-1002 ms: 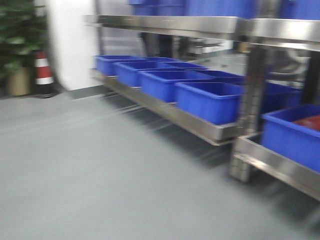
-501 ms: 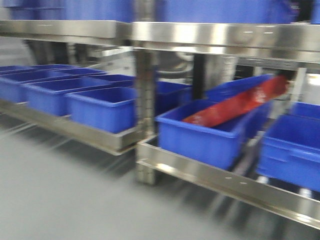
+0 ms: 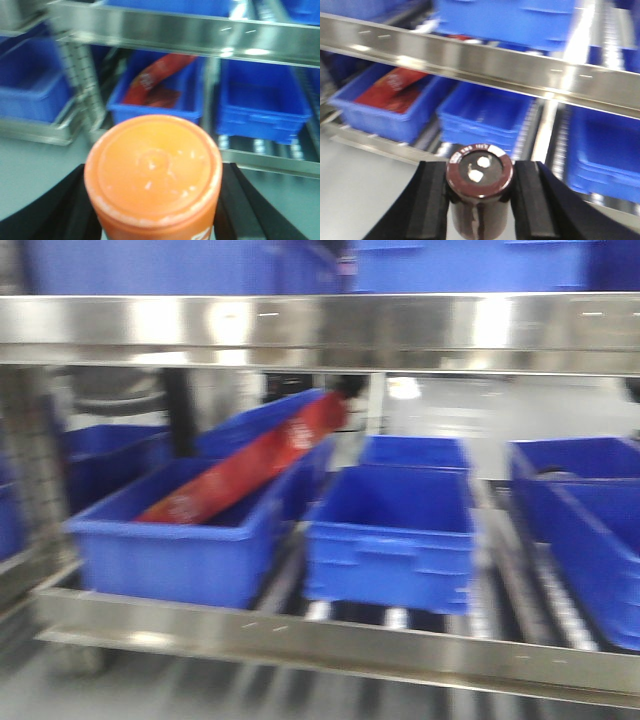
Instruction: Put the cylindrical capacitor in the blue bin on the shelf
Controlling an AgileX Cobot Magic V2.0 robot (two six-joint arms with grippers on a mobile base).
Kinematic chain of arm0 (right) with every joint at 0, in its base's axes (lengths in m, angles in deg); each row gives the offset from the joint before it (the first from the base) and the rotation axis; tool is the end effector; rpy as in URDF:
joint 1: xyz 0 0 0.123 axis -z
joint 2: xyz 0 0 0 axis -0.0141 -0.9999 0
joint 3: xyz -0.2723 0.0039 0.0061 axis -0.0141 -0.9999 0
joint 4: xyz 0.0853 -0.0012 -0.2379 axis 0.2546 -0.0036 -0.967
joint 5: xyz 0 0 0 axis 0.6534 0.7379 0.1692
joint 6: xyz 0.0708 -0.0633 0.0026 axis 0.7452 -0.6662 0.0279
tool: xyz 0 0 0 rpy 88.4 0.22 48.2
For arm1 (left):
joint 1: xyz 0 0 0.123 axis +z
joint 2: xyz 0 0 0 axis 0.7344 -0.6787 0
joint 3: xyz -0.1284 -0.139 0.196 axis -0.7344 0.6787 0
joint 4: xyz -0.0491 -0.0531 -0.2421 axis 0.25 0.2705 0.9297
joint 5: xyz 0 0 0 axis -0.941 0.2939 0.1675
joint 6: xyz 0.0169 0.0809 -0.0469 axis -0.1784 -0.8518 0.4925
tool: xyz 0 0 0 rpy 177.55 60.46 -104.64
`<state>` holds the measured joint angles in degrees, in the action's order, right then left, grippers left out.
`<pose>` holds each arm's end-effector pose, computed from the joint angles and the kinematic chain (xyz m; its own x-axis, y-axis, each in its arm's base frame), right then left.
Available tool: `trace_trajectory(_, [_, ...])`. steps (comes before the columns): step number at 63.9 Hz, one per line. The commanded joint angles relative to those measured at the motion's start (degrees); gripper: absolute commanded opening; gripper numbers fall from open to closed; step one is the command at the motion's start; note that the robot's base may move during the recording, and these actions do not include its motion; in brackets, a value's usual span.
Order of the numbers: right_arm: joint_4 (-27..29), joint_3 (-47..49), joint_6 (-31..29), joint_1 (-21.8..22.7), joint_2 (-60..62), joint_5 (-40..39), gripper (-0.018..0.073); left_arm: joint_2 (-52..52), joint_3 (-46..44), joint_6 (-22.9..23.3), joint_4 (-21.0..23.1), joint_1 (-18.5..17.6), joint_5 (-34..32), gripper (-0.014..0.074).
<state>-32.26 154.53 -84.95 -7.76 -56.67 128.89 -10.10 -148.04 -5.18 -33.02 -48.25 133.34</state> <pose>0.1620 0.0315 0.4304 -0.4312 -0.0287 -0.9018 -0.2195 0.9728 0.0740 0.1481 0.0054 0.4368 -0.4592 -0.0095 -0.8883 -0.0654 0.9976 0.0231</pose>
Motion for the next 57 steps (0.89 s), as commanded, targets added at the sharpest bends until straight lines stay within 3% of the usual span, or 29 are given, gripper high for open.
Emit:
trace_trajectory(1, [-0.36, 0.58, -0.08, -0.14, 0.31, -1.26, -0.0162, 0.16, -0.43, 0.01, 0.22, -0.27, -0.87, -0.0111])
trace_trajectory(57, [-0.36, 0.58, -0.08, -0.14, 0.31, -1.26, -0.0162, 0.16, -0.43, 0.01, 0.22, -0.27, -0.87, -0.0111])
